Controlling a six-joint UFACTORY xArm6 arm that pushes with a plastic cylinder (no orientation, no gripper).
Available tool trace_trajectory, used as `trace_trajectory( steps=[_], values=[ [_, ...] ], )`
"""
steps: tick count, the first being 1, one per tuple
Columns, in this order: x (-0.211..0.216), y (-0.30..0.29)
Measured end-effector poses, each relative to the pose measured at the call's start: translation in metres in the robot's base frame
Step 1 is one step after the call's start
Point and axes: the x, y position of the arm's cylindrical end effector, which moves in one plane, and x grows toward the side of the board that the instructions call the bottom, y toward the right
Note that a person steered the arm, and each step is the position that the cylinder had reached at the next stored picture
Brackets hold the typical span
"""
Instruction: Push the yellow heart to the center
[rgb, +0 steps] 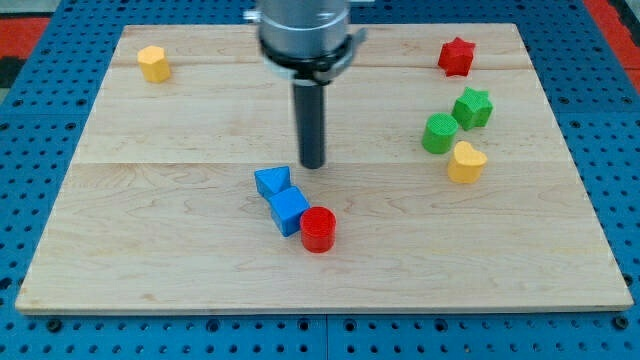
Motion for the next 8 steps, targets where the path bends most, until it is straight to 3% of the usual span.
trace_trajectory(
  steps=[2,4,5,6,8],
  values=[
    [0.029,0.039],
    [0.041,0.179],
    [0.051,0.212],
    [0.033,0.229],
    [0.022,0.169]
  ],
)
